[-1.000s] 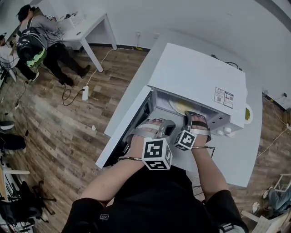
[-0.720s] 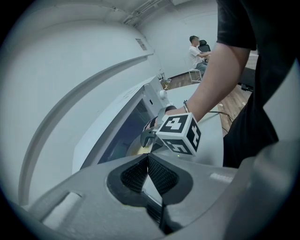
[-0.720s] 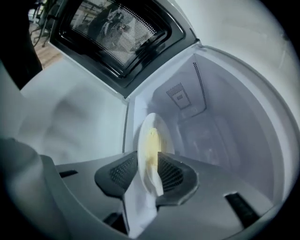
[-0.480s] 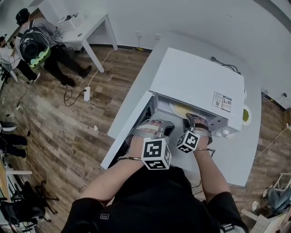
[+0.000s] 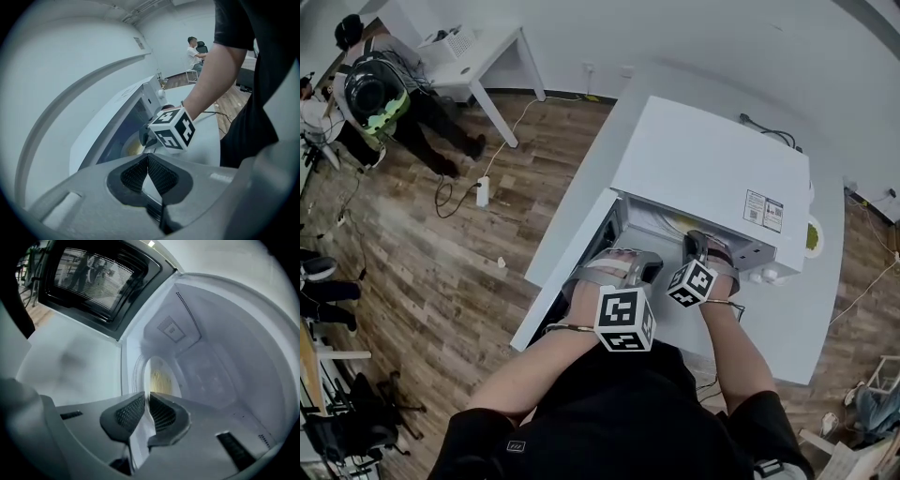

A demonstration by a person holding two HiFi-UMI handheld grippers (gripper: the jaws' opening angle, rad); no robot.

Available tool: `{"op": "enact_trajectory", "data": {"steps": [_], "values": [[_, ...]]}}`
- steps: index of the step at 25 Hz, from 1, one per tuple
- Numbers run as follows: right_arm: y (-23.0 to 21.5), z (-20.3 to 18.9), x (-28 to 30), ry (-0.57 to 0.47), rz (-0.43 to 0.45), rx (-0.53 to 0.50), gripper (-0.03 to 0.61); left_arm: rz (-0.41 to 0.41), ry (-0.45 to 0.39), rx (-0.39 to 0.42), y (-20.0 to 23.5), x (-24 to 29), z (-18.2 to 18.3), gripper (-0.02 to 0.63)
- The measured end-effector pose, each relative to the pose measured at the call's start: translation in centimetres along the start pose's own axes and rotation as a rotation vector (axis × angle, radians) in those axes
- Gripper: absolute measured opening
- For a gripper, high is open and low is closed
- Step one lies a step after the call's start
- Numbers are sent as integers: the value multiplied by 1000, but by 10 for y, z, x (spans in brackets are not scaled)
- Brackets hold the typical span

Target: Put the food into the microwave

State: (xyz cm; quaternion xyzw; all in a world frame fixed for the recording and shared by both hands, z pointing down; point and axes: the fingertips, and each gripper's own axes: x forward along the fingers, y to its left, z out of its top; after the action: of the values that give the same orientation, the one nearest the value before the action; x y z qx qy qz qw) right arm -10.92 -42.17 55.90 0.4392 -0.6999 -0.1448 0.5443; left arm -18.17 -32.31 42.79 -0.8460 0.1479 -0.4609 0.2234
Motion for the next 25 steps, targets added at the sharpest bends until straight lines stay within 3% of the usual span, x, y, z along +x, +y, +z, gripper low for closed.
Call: {"op": "enact_trajectory", "data": {"steps": [11, 14, 25], "values": [[-16, 4, 10, 8, -11, 78, 77, 12, -10, 20, 1, -2, -1, 8], [-5, 3, -10, -2, 1, 95, 103, 4, -30, 22, -1, -9, 3, 8], [19, 12, -131, -46, 36, 349, 100, -46, -181, 6, -23, -45, 23, 8]]}}
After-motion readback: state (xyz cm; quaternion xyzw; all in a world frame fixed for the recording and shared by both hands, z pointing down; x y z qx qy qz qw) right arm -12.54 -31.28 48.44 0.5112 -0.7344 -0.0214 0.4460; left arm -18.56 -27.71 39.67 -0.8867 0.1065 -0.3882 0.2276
